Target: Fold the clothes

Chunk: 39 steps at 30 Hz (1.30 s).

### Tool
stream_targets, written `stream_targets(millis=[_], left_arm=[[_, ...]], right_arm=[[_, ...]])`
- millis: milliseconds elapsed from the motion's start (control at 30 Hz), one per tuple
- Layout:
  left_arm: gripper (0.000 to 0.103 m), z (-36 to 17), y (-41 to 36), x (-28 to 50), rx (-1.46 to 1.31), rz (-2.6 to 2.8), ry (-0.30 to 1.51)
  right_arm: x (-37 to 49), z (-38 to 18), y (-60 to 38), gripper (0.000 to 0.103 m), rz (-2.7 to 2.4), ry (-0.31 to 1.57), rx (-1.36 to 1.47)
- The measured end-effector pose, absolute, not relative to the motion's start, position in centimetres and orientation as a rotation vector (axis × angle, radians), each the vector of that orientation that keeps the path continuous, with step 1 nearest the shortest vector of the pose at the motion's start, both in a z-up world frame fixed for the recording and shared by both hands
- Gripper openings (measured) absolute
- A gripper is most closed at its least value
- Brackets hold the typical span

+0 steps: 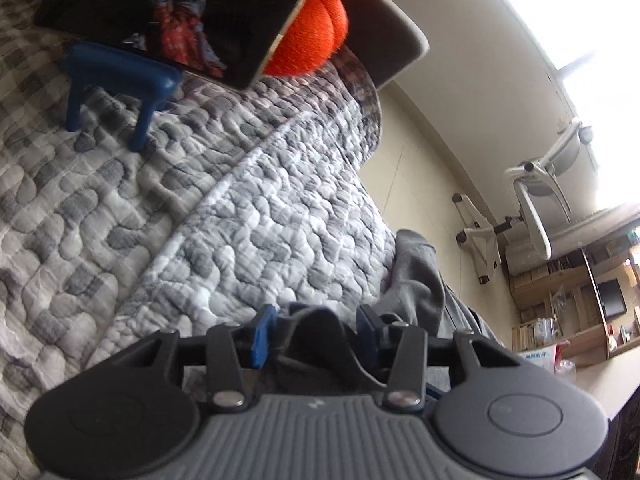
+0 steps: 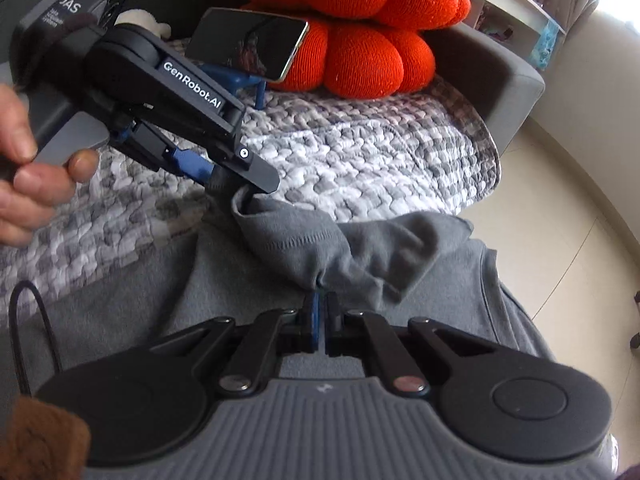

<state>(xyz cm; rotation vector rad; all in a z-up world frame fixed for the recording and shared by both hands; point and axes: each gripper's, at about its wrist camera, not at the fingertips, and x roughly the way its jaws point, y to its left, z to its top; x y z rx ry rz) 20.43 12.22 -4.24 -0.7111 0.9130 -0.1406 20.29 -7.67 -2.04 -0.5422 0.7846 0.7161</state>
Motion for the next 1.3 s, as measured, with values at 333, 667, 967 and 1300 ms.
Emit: stream_targets(millis=[333,667,967,1300], left_arm=[[0.040,-2.9,9.2,20.3,-0.425,-0.297,0.946],[0.040,-3.3,11.5,20.5,-0.524,-0.291,0.975],[0.040,-2.9,10.6,20.4,-0.481,-0.319,0.968],[0.040,-2.8,10.5,20.3,-0.467,-0.317,0.965]], right_arm=[[23.2,0.4,-12.0,0.036,0.505,0.800,-0.058],[22.8,-1.8,-10.6,0.048,0.513,0.933,0.080],[22.2,-0.6,-12.9,0.009,0.463,0.919,0.062],[22.2,-2.9,-12.8,0.064,0.398,1.059,0.502]])
